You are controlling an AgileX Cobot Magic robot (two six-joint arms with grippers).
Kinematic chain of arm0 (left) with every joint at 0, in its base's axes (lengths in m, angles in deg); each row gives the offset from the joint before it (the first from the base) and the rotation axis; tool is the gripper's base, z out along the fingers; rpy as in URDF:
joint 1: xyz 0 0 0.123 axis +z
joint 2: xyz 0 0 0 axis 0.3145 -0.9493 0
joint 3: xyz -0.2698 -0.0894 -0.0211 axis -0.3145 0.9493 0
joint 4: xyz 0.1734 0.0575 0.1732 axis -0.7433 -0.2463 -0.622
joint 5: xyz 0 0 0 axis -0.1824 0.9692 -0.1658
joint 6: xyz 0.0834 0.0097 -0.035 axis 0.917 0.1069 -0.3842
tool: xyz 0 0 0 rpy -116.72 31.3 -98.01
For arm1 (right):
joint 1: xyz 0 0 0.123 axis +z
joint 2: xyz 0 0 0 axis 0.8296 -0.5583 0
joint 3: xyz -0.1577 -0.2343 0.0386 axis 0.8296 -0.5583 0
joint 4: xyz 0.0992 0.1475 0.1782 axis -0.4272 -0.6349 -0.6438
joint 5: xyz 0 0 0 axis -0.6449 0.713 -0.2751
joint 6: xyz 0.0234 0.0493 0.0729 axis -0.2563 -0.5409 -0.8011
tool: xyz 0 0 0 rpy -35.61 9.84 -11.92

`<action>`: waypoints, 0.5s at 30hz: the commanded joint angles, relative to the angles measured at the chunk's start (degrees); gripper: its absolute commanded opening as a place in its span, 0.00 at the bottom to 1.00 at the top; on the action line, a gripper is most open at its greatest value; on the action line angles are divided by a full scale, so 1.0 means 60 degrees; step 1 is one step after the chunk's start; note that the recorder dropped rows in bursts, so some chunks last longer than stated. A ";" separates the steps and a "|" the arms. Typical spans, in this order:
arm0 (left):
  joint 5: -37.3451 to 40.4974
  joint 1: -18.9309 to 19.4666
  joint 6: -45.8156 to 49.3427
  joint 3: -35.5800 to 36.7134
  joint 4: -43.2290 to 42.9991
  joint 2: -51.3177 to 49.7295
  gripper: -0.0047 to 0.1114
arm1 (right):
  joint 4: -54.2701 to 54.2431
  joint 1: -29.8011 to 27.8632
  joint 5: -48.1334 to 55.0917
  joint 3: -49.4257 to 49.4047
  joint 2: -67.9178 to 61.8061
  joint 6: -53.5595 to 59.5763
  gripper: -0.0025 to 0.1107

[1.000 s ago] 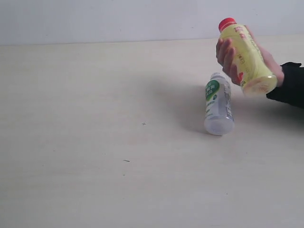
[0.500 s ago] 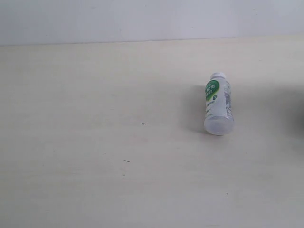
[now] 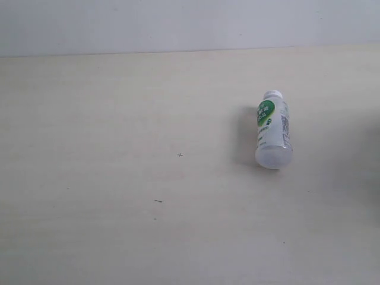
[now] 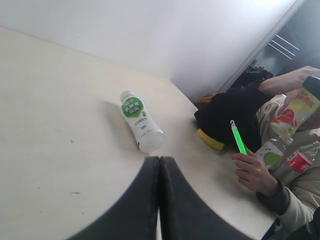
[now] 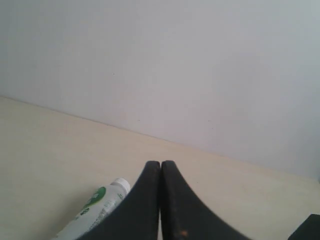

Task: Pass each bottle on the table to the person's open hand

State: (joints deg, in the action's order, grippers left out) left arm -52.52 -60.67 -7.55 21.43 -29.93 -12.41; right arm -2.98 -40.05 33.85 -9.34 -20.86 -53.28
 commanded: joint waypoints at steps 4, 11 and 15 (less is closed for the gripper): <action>-0.0061 0.0004 0.0039 -0.0001 0.0044 0.0062 0.04 | -0.0045 -0.0060 -0.0434 -0.0043 0.0038 -0.0075 0.02; -0.0061 0.0004 0.0039 -0.0001 0.0044 0.0062 0.04 | -0.0244 -0.0060 -0.0477 -0.0043 0.0038 -0.0075 0.02; -0.0061 0.0004 0.0039 -0.0001 0.0044 0.0062 0.04 | -0.0257 -0.0060 -0.0533 -0.0043 0.0038 -0.0075 0.02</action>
State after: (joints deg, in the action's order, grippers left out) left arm -52.53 -60.67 -7.55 21.43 -29.93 -12.41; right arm -4.38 -40.05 31.70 -9.46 -20.86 -53.52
